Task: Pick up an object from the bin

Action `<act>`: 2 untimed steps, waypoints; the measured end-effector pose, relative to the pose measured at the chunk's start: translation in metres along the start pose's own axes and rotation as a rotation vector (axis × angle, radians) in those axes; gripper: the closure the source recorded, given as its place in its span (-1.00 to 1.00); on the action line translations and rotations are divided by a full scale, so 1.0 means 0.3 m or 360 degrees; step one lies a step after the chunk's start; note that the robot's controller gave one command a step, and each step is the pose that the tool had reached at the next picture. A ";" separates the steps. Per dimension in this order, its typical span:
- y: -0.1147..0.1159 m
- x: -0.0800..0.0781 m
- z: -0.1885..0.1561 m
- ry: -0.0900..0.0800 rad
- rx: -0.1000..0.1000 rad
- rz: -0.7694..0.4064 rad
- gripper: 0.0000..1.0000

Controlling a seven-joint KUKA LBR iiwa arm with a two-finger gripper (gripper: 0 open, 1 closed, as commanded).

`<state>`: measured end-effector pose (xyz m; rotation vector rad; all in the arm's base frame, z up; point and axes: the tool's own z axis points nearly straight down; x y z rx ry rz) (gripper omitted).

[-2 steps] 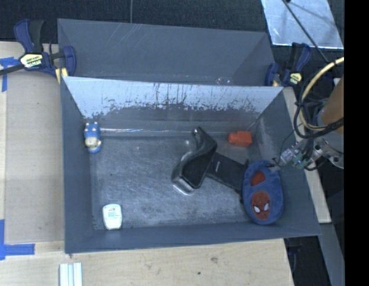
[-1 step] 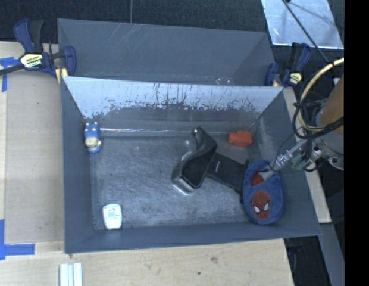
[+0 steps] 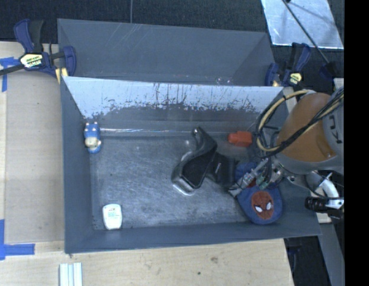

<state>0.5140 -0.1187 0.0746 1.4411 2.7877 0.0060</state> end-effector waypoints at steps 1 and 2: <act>-0.007 -0.015 -0.014 -0.0017 -0.0002 0.0013 1.00; 0.096 -0.175 -0.553 -0.0013 -0.0003 0.0018 1.00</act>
Offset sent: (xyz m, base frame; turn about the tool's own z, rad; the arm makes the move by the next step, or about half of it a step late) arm 0.0000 0.0000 0.0000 0.0000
